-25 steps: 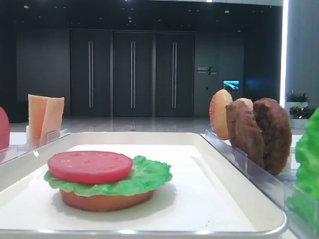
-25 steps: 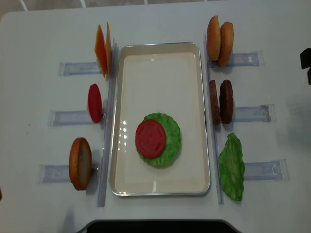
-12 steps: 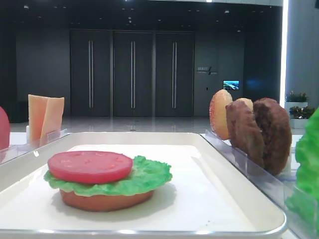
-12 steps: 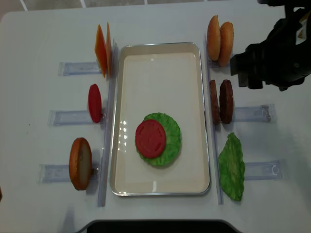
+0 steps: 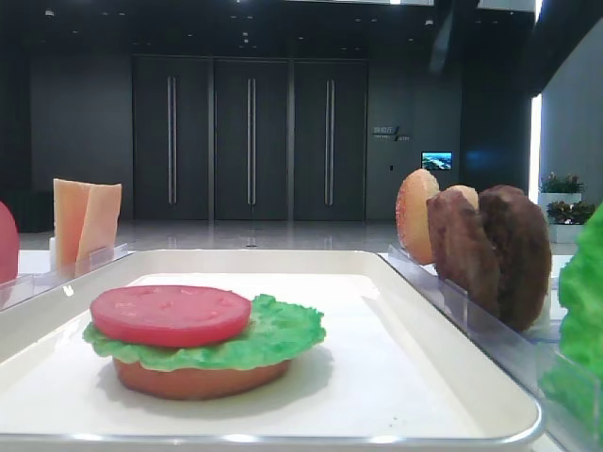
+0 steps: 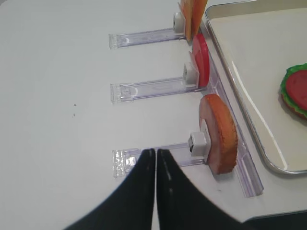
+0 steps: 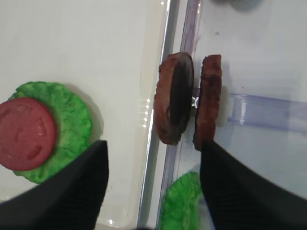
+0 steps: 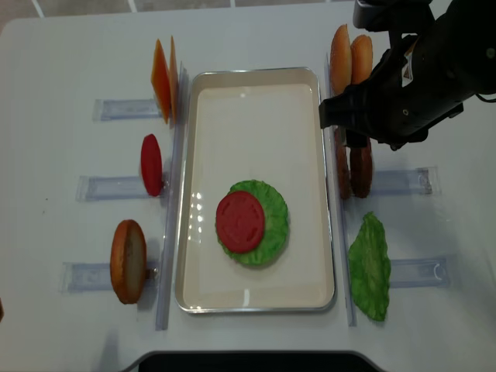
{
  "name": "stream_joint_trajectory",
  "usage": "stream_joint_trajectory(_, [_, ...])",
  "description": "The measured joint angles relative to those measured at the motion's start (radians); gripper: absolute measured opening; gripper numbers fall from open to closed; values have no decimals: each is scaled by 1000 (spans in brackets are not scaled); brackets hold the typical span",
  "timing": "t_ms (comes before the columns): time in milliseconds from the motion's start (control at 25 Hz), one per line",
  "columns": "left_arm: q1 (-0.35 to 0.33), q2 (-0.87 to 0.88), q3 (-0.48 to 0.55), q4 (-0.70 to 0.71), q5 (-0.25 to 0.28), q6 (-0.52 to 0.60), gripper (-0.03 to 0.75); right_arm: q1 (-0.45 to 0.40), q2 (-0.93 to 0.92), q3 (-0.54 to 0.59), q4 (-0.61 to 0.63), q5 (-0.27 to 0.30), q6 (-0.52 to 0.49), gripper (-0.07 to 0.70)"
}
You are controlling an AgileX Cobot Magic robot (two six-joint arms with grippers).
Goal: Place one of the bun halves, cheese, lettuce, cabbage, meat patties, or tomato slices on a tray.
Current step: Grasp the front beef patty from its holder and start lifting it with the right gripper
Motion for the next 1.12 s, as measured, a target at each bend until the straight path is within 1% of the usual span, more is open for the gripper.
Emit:
stream_joint_trajectory(240, [0, 0, 0, 0, 0, 0, -7, 0, 42, 0, 5, -40, 0, 405])
stream_joint_trajectory(560, [0, 0, 0, 0, 0, 0, -7, 0, 89, -1, 6, -69, 0, 405])
stream_joint_trajectory(1120, [0, 0, 0, 0, 0, 0, -7, -18, 173, -1, 6, -84, -37, 405])
